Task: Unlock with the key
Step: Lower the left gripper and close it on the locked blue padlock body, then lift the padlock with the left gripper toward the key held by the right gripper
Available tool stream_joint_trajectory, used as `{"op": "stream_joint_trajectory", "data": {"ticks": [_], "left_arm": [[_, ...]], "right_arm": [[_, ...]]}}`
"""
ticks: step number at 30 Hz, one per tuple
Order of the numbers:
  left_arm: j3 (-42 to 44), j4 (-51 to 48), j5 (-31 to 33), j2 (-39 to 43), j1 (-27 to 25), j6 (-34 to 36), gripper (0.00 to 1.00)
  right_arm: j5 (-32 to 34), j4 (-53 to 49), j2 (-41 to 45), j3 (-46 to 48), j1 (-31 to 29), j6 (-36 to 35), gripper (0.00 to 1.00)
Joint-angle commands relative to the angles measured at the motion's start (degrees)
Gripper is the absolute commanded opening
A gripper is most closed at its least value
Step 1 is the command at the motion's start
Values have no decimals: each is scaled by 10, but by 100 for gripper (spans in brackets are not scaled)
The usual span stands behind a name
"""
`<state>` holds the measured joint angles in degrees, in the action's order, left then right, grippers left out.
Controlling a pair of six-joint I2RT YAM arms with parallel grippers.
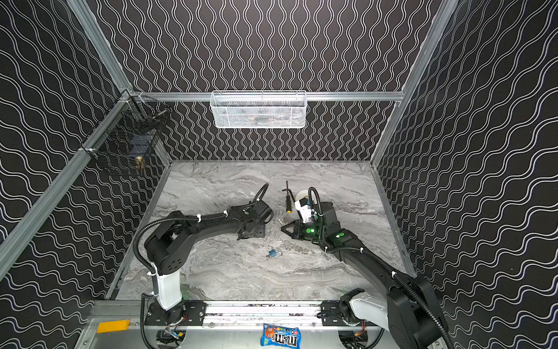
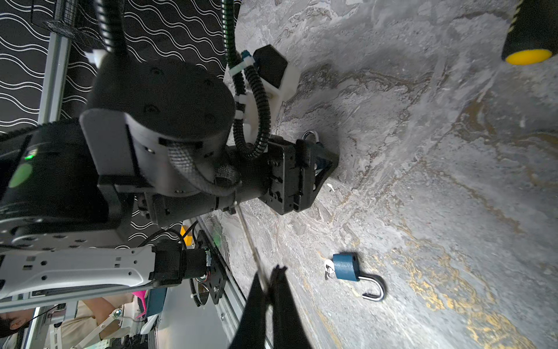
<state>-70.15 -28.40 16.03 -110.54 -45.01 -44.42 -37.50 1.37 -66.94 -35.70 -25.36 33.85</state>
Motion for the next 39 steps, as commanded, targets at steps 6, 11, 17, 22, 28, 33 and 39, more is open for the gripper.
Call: {"op": "stream_joint_trajectory", "data": {"ticks": [6,11,17,22,28,33,39], "left_arm": [[28,11,-5,14,0,33,68],[22,-65,23,13,-1,24,64],[28,-80,14,18,1,12,59],[18,-63,-11,10,1,17,59],[-1,-67,-24,-3,9,42,61],[-16,-72,-31,-13,11,62,64],[-14,-78,-42,-9,7,65,62]], "right_arm": [[4,-1,3,2,0,-8,0],[0,3,2,2,0,-5,0],[-3,14,-5,7,0,2,0],[-2,9,-5,4,0,0,0],[1,3,-1,3,0,-3,0],[-3,11,-6,4,0,2,0],[0,4,-7,1,0,-2,0]]}}
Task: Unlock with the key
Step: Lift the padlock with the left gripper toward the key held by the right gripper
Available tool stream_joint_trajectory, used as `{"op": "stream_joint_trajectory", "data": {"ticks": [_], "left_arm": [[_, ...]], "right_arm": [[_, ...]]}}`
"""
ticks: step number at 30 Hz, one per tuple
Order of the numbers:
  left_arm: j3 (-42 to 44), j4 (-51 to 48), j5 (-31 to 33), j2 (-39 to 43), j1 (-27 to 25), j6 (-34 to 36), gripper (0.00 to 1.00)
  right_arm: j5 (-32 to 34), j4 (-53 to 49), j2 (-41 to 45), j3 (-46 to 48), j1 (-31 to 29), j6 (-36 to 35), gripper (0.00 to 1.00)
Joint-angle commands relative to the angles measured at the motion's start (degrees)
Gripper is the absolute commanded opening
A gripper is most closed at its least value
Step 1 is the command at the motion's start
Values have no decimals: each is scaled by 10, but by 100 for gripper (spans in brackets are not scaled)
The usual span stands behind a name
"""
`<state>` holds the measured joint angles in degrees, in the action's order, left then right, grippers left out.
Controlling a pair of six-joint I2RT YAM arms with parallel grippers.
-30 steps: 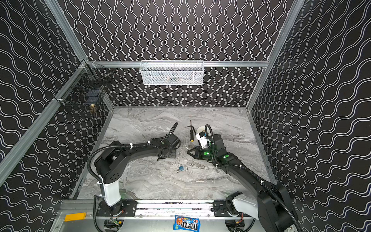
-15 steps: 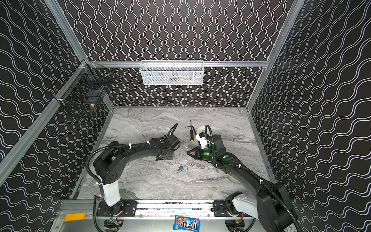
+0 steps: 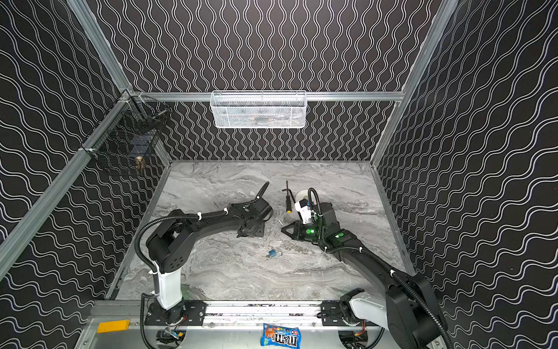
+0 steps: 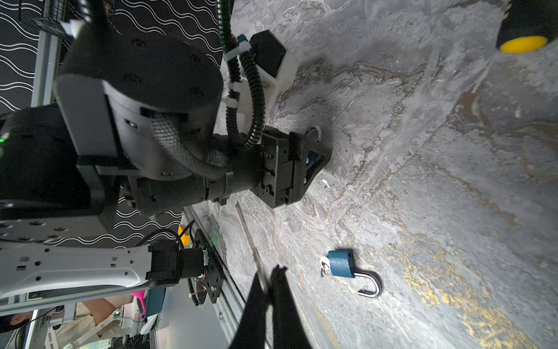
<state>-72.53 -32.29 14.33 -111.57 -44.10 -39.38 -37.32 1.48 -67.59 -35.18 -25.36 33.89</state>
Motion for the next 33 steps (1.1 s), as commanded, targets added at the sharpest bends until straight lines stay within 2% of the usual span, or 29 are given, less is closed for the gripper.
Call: {"op": "stream_joint_trajectory", "data": {"ticks": [1,20,25,33], "left_arm": [[12,-42,-25,3,-3,15,62],[14,-59,3,-18,-2,-5,47],[17,-59,5,-16,-2,-6,46],[6,-54,1,-3,-2,-10,35]], "right_arm": [[-1,3,0,-5,0,-2,0],[-3,8,-5,-7,0,2,0],[-10,15,-10,-7,0,6,0],[-8,5,-10,-11,0,1,0]]}}
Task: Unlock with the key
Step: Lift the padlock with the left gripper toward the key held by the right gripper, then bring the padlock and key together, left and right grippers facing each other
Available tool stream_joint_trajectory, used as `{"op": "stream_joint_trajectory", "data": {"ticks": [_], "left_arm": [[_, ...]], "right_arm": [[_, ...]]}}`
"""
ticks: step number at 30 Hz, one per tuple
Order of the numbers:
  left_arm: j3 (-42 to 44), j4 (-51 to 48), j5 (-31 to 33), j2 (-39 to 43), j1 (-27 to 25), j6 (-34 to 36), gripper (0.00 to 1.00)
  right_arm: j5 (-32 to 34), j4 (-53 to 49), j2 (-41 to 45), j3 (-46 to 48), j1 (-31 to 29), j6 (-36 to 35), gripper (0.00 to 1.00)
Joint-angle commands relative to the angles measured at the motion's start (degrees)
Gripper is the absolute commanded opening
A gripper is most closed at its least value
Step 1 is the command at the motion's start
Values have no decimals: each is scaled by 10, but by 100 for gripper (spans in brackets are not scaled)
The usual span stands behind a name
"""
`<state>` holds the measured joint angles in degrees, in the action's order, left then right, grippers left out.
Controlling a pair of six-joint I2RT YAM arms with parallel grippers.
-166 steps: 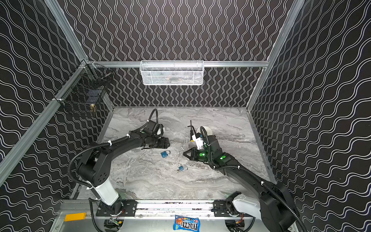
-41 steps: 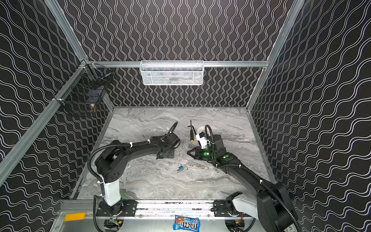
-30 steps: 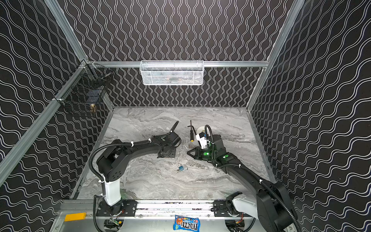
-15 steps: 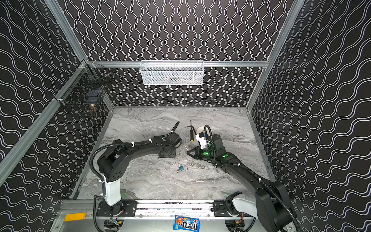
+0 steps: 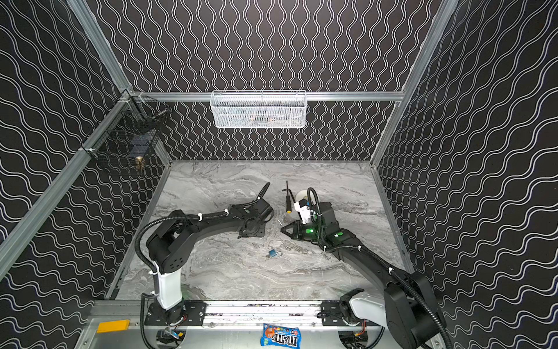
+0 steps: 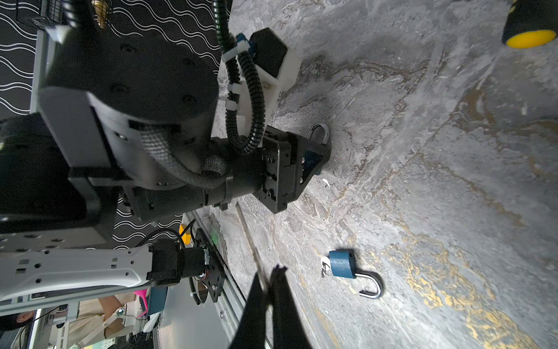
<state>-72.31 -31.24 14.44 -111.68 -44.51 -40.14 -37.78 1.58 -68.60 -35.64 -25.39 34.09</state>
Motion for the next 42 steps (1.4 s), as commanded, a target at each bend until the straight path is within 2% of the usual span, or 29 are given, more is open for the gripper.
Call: {"op": "stream_joint_trajectory", "data": {"ticks": [1,9,15,23,34,42], "left_arm": [[2,-63,1,4,2,-6,35],[3,-45,-3,54,2,-32,26],[31,-18,-1,126,2,-74,19],[55,23,1,229,1,-115,17],[76,10,46,332,0,-163,10],[75,3,49,350,0,-186,9]], "right_arm": [[-1,3,1,-7,0,-2,0],[-1,-3,8,-8,1,7,0],[16,0,21,3,-7,22,0],[79,55,13,12,-96,56,0],[198,250,-55,34,-211,217,0],[268,333,-118,8,-263,293,0]]}}
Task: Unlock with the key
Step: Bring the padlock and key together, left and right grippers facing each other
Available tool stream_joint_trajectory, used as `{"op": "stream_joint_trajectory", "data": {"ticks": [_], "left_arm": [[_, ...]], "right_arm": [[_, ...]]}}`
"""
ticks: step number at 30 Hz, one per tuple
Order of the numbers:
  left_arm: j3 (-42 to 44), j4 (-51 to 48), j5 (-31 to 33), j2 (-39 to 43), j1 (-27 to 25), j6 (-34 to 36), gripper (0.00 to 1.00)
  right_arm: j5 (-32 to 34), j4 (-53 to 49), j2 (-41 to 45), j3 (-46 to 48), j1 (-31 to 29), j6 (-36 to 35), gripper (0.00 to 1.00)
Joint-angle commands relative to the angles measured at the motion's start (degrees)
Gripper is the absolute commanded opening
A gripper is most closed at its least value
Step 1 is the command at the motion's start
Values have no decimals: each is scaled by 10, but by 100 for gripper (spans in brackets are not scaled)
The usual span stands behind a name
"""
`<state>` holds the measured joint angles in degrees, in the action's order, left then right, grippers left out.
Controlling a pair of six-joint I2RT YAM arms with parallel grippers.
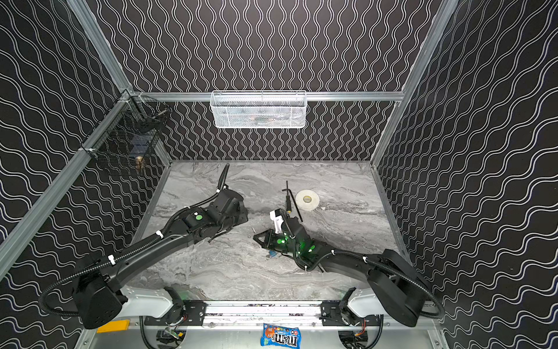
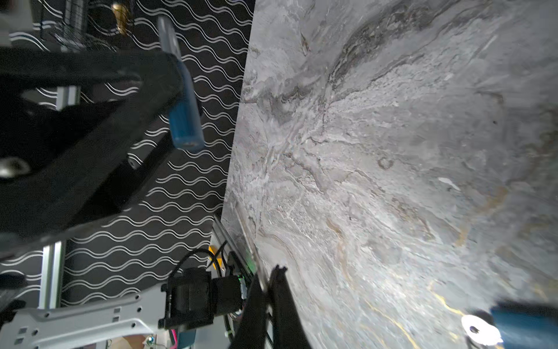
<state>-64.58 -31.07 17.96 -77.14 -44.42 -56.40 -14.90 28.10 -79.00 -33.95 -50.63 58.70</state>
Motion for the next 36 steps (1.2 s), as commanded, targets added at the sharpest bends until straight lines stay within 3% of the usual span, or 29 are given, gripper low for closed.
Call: {"op": "stream_joint_trajectory", "data": {"ticks": [1,25,36], "left_arm": [[-2,1,13,5,0,-27,9],[12,-5,3,11,0,-64,6],[34,13,24,23,0,-57,3]], "right_arm": [[45,72,-21,-15,-15,50,0],[77,93,-72,-59,-31,54,0],[54,140,-83,-66,-26,81,0]]}}
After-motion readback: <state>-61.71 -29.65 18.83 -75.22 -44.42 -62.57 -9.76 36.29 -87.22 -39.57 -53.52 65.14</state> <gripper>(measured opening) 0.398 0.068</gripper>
